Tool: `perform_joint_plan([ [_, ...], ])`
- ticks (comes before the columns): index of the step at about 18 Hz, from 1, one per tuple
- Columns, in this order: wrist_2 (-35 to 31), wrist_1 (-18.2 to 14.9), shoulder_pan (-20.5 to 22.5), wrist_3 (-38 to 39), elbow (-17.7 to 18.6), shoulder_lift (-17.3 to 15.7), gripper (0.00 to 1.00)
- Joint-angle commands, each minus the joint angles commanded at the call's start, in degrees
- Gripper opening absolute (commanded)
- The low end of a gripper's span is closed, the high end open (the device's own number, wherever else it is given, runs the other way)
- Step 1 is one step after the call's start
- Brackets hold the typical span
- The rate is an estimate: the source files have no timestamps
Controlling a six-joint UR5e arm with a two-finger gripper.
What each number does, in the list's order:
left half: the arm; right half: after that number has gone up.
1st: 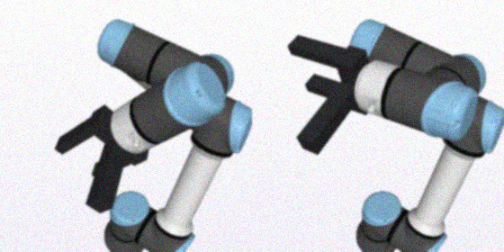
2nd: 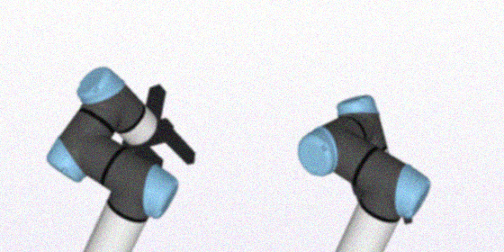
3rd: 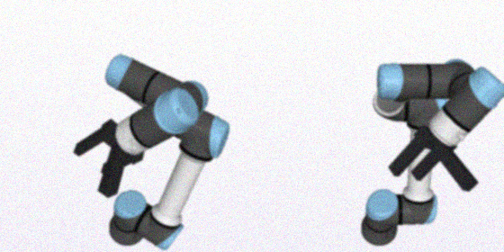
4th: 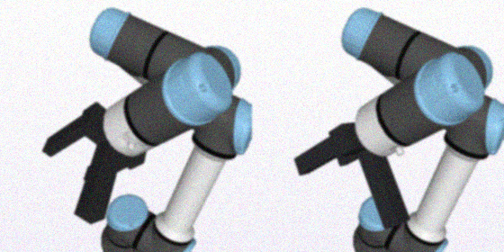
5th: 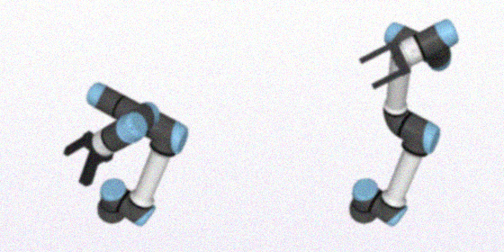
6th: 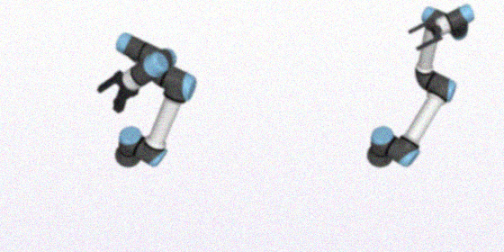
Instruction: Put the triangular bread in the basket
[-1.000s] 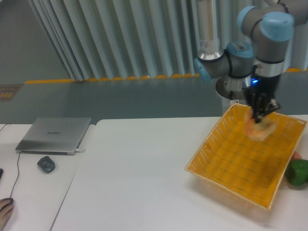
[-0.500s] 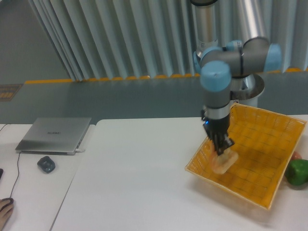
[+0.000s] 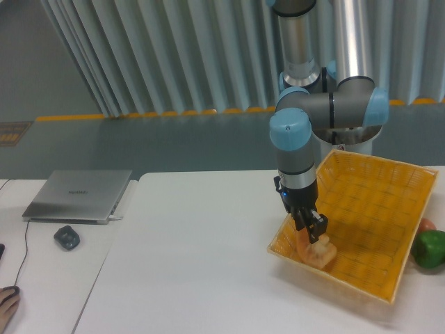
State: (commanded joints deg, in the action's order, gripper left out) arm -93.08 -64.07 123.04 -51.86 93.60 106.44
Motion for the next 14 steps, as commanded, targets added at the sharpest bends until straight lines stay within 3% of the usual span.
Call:
perform_joint_plan([
  [6,0.53,-0.79,3.96,-2.81,-2.28,-1.06,1.00],
  [8,1.31,-1.66,6.40,-7.01,-2.55,-1.23,1.00],
  [10,2.90,-4.21,8.96,-16.90,-2.81,-2.37,1.00],
  [12,2.90,-4.75,11.94,-29.55,-2.90,-3.43,1.00],
  [14,2.90,-5.97,14.05,-35.04,-2.90,-3.52,1.00],
])
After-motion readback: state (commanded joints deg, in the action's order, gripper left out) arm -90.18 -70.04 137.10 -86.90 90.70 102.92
